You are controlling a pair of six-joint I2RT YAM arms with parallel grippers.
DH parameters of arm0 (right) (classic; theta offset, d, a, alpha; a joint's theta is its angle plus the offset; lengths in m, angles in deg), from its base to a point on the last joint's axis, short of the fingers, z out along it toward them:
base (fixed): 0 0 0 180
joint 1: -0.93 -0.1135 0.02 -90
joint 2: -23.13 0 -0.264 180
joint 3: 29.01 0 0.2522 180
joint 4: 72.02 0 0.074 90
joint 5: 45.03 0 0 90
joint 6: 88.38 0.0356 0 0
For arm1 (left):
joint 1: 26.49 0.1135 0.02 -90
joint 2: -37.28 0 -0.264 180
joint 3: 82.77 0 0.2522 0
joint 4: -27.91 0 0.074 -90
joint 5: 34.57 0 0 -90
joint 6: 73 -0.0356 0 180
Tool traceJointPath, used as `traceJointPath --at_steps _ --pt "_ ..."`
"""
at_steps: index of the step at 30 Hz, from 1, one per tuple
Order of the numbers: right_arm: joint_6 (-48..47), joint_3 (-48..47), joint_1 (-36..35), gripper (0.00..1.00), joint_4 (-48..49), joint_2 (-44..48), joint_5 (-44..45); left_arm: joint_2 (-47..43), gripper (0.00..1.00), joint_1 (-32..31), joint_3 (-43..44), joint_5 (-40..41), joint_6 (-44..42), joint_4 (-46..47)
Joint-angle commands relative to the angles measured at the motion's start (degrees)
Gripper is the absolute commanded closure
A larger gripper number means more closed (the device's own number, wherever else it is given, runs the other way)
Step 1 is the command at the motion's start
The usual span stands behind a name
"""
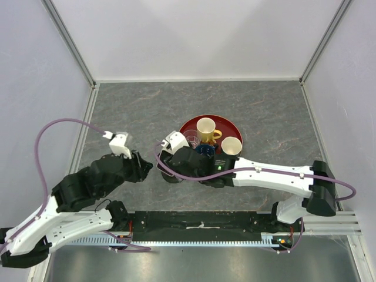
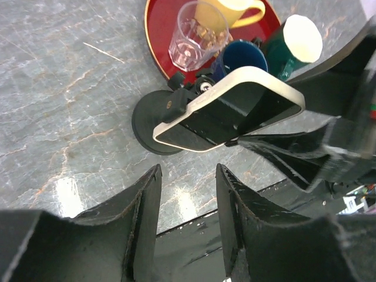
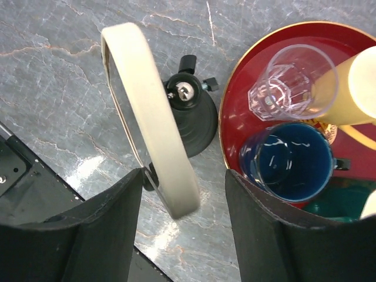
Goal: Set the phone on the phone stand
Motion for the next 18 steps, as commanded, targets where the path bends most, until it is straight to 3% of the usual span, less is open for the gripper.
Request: traceJointPath --at_steps 1,5,11,18 --pt "-4.15 1.75 0.72 0.33 -1.05 5.52 0.83 2.17 0.51 0.13 -1.76 -4.39 -5.02 6.68" --pt "-5.73 4.55 3.79 0.32 1.14 9.12 -0.13 3.14 0.48 0.13 -2.99 -9.32 -6.87 9.15" --pt "-6.53 6.31 5.73 0.31 1.68 11.94 -1.97 4.46 0.46 0.21 -3.6 -7.93 -7.31 7.65" --pt "-5.91 10.0 5.64 0.29 7.2 17.82 -13.21 7.62 0.43 0.21 -0.1 -11.34 -9.59 8.45"
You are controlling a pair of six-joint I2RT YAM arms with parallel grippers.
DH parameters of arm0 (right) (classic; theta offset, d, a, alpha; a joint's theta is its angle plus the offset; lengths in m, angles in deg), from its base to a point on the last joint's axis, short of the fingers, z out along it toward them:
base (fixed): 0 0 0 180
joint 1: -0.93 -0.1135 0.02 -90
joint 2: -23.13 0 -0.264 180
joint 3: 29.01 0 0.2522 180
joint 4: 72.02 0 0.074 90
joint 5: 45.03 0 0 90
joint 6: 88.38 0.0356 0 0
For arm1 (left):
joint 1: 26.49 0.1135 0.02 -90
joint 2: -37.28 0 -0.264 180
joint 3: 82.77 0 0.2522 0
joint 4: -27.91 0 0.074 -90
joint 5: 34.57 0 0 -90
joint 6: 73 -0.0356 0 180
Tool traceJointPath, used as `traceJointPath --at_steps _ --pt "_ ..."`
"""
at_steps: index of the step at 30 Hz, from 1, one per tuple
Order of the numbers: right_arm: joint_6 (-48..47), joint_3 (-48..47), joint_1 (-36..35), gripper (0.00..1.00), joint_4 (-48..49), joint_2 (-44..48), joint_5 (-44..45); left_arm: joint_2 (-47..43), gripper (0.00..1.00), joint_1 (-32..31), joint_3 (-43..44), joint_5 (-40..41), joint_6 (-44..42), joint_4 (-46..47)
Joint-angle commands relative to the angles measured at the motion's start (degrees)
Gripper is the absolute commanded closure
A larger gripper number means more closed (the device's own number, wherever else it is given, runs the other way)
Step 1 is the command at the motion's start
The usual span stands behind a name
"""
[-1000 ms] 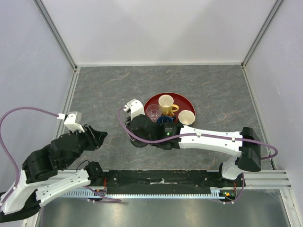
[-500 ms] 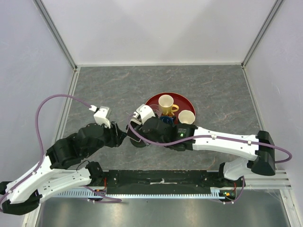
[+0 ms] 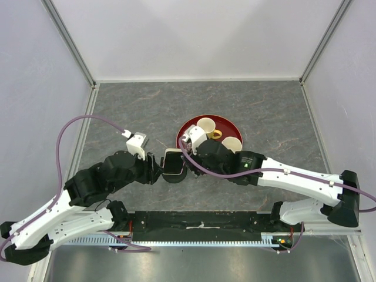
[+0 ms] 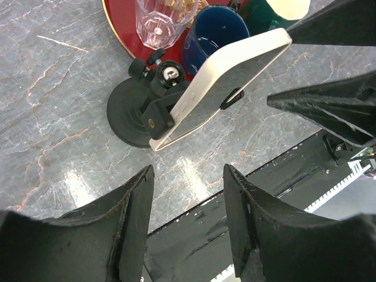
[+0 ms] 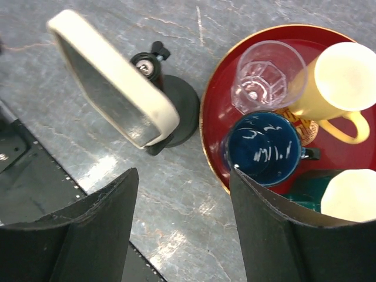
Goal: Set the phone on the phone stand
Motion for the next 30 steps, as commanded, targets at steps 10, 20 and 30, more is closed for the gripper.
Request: traceJointPath --at_steps 10,20,30 --pt "0.59 10.46 0.03 0.2 14.01 11.55 -16.12 10.73 0.35 1.7 8.0 -3.28 -12.3 0.41" --pt "5.68 19.08 8.9 0.23 27.44 12.52 -30.35 9.68 0.35 15.76 3.35 -16.64 -15.29 4.98" --pt "15.96 24.62 9.43 0.34 32.38 16.02 -21.04 11.24 0.31 16.56 10.53 -24.8 -6.51 2.62"
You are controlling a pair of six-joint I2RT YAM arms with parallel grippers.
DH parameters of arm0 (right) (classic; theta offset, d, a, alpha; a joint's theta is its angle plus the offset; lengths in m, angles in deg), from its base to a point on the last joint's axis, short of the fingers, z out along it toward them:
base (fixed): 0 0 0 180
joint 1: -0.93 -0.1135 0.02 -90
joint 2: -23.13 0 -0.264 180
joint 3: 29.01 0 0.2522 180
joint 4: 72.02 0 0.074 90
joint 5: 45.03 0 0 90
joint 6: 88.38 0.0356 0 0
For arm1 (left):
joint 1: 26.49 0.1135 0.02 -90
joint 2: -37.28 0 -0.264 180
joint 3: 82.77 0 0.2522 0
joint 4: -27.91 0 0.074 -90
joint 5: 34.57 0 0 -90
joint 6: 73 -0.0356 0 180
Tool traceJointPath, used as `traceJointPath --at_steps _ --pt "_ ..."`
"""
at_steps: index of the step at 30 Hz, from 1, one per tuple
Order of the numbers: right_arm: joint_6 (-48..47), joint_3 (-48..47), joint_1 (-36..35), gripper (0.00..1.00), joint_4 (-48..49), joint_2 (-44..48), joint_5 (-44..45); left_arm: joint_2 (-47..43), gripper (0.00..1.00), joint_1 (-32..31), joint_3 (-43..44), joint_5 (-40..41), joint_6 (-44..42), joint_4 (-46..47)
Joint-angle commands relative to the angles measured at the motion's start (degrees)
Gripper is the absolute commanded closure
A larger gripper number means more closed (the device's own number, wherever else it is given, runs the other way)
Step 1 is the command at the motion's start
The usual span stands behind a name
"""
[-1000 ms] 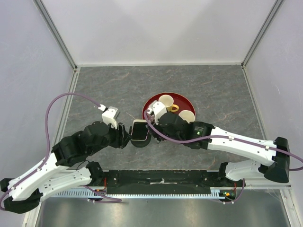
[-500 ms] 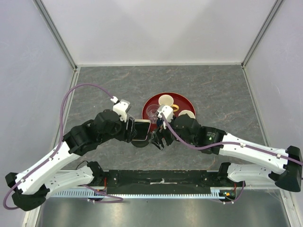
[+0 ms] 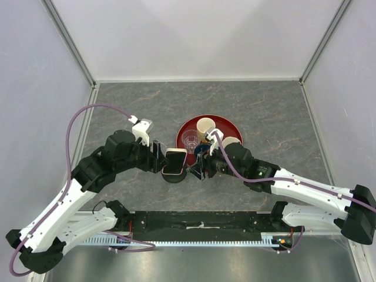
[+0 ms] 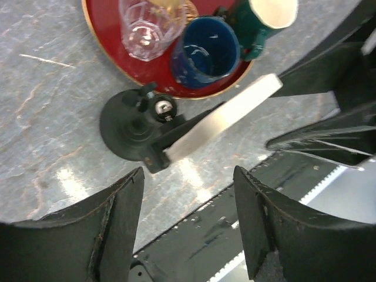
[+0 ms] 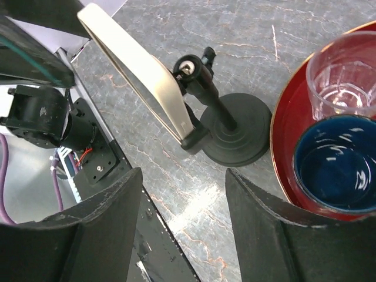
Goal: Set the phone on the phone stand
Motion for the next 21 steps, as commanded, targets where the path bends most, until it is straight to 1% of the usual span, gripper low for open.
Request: traceJointPath --at_steps 1,2,3,4,5,6,7,8,9,11,12,15,17,20,21 --pt "5.8 2.48 0.25 0.32 4.21 4.77 5.12 3.62 0.28 0.08 7.35 -6.32 4.95 -1.5" --pt "5.89 2.57 0.25 0.3 3.33 5.48 5.91 5.37 0.26 -0.88 8.24 -5.11 6.43 -2.55" --pt "5.8 2.57 0.25 0.26 2.89 6.96 7.49 5.83 0.23 -1.93 9.98 -3.18 7.06 -4.39" --pt "5.45 2.48 0.25 0.25 2.36 7.67 8.03 6.27 0.2 -3.16 10.96 3.19 7.67 -5.28" --pt "4.84 2.31 0.25 0.23 0.88 8.2 8.9 7.4 0.15 -6.13 11.84 7.08 9.24 -6.51" --pt "4.66 1.96 0.25 0.21 0.86 9.34 10.22 8.2 0.14 -7.81 13.59 13.82 10.04 -8.69" --pt "4.49 2.04 0.16 0.2 -0.61 9.87 10.75 9.25 0.14 -11.13 14.13 16.93 11.88 -9.67" --pt "4.48 2.22 0.25 0.19 -0.98 10.84 11.19 11.35 0.13 -12.65 14.74 19.84 13.11 -10.64" --pt "4.66 2.92 0.25 0.17 -1.07 11.71 11.89 13.8 0.13 -16.23 16.31 25.96 17.13 -12.74" --pt "4.75 3.19 0.25 0.14 -1.42 12.34 12.07 16.88 0.12 -18.71 17.73 29.69 19.71 -14.59" --pt "4.57 3.19 0.25 0.13 -1.51 12.43 12.07 17.6 0.11 -21.16 18.35 33.54 22.42 -15.39" --pt "3.87 2.4 0.25 0.12 -2.39 12.69 12.77 19.62 0.09 -25.21 20.9 38.75 26.47 -16.97" --pt "3.52 2.22 0.25 0.11 -2.91 12.95 13.21 20.85 0.08 -26.72 21.95 41.99 28.15 -17.68" --pt "4.04 3.01 0.25 0.1 -2.74 14.01 13.83 24.8 0.07 -28.04 23.88 46.3 31.83 -21.36" --pt "4.22 3.1 0.25 0.1 -2.83 14.1 13.57 26.9 0.07 -28.3 24.59 46.93 34.54 -22.68"
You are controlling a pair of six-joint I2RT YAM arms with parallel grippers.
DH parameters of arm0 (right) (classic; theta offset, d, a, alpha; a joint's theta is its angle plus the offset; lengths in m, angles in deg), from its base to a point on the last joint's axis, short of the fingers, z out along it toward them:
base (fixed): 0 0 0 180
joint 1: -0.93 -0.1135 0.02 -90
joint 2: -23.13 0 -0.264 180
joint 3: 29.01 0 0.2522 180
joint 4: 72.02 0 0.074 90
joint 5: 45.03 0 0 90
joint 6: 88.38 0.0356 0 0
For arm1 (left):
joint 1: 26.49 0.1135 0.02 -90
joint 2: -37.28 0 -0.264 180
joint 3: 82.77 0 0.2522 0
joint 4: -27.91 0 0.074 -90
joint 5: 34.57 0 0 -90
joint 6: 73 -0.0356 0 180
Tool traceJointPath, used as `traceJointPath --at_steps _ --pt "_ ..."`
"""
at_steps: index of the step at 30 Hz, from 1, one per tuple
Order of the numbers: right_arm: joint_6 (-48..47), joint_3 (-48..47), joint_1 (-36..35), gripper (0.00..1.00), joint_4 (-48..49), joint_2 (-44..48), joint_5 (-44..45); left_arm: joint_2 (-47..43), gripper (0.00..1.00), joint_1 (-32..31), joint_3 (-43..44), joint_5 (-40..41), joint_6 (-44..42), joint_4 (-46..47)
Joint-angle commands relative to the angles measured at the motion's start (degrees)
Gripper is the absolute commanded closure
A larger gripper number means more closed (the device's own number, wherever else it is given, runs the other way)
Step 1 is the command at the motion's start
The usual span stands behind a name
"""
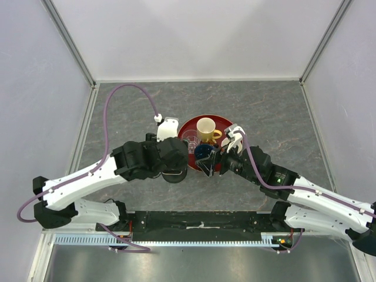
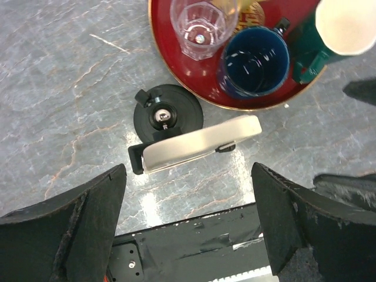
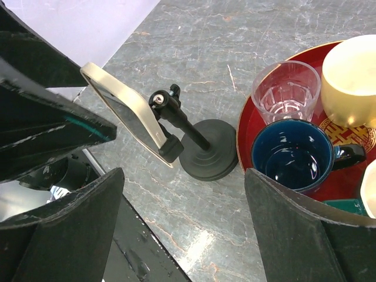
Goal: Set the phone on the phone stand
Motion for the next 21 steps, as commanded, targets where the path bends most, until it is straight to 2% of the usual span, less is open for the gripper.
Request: traceJointPath --at_steps 1,9,17,21 --pt "0.29 0.37 0.21 0.1 0.28 2.18 1.29 5.32 0.07 -1.36 4.96 11.15 12.14 -7.49" --pt "-0.68 0.63 0.21 0.09 -0.34 2.54 1.64 10.78 0.05 -4.25 7.25 12.12 16.46 -8.3" --pt "-0.42 1.51 0.21 0.08 -0.78 4.29 2.16 13.94 0.03 -4.43 7.96 15.46 17.42 -9.0" --pt "0.2 2.56 0.12 0.08 -0.95 5.52 2.51 14.21 0.09 -4.35 6.82 16.69 18.13 -8.39"
